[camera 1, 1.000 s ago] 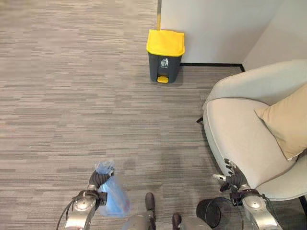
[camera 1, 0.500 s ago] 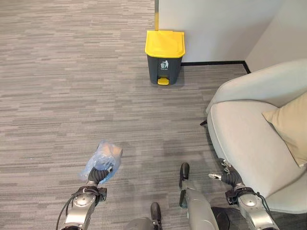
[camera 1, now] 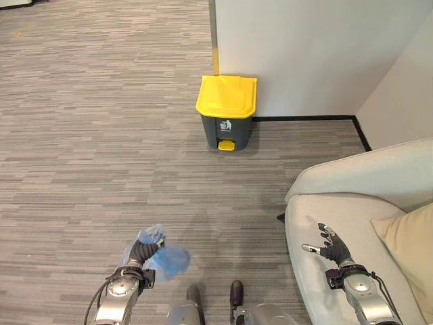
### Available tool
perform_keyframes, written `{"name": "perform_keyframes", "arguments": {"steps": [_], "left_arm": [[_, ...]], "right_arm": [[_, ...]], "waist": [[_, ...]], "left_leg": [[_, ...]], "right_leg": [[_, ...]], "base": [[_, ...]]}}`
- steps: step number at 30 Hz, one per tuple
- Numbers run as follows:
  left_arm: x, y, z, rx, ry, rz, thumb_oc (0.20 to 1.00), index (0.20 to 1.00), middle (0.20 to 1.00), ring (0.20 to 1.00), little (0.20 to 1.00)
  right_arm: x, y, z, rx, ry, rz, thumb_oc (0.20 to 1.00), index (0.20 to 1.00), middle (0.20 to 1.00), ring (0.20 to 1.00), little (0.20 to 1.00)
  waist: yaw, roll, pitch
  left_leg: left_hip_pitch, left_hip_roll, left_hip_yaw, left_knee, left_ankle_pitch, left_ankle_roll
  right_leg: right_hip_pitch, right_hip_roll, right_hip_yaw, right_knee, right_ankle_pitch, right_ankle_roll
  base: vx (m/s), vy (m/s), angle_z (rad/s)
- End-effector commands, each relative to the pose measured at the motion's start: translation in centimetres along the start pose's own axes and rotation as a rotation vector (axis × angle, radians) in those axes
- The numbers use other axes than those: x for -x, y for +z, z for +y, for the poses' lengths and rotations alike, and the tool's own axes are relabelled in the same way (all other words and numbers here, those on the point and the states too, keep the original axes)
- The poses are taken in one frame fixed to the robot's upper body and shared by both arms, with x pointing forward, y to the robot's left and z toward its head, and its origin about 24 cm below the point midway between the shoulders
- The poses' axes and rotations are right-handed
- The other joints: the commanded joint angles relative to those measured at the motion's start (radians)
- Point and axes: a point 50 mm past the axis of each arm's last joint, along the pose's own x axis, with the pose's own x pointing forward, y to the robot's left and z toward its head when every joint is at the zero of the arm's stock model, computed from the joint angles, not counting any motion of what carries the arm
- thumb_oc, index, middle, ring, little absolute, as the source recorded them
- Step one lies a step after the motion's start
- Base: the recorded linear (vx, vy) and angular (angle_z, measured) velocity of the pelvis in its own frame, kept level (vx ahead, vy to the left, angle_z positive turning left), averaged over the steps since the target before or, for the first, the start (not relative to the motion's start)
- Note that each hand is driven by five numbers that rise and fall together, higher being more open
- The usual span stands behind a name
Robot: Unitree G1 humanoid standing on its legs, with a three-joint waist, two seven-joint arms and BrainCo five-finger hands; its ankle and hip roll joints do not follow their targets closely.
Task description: Gather garbage on tea table into small bin, then transfer packed bag to large trash can.
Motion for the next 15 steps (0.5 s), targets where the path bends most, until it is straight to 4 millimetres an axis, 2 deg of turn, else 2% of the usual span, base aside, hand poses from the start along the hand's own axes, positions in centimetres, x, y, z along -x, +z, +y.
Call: {"name": "perform_keyframes", "arguments": {"steps": [1,4,8,12,15], "left_arm": [[-0.3,1.9,1.3,-0.015,0.031,-0.096,0.2,0.2,0.2,0.2,0.2],[-0.2,1.8,1.1,-0.009,0.028,-0.095,0.2,0.2,0.2,0.2,0.2],[0.2,1.5,1.3,-0.015,0.031,-0.087,0.2,0.2,0.2,0.2,0.2],[0.3,1.7,2.3,-0.014,0.065,-0.094,0.2,0.2,0.2,0.2,0.2],[0.2,2.1,2.8,-0.014,0.084,-0.107,0.2,0.2,0.2,0.2,0.2]], "right_arm": [[0.6,-0.4,-1.5,-0.026,-0.056,-0.012,1.0,1.0,1.0,1.0,1.0],[0.7,-0.6,-1.3,-0.029,-0.056,-0.001,1.0,1.0,1.0,1.0,1.0],[0.6,-0.6,-0.6,-0.014,-0.029,0.001,1.0,1.0,1.0,1.0,1.0],[0.0,0.2,0.3,-0.009,0.004,-0.018,1.0,1.0,1.0,1.0,1.0],[-0.3,0.8,0.7,-0.021,0.017,-0.034,1.0,1.0,1.0,1.0,1.0]], "waist": [[0.024,0.04,0.012],[0.036,0.046,0.01],[0.043,0.044,-0.019],[0.069,0.017,-0.03],[0.082,0.011,-0.031]], "left_leg": [[0.013,0.028,0.046,0.001,0.09,-0.017],[-0.012,0.037,0.053,-0.025,0.121,-0.023],[0.028,0.024,0.052,-0.015,0.09,-0.006],[0.04,-0.017,0.059,0.063,-0.004,0.044],[0.043,-0.046,0.052,0.079,-0.042,0.078]], "right_leg": [[0.025,-0.115,-0.029,0.082,-0.174,0.134],[0.069,-0.114,-0.014,0.084,-0.197,0.138],[0.106,-0.145,0.014,0.088,-0.206,0.159],[0.097,-0.21,0.061,0.137,-0.187,0.199],[0.055,-0.231,0.094,0.213,-0.159,0.216]], "base": [[0.27,0.088,-0.39],[0.29,0.132,-0.02],[0.3,0.222,-0.09],[0.28,0.313,-0.44],[0.16,0.241,-0.24]]}}
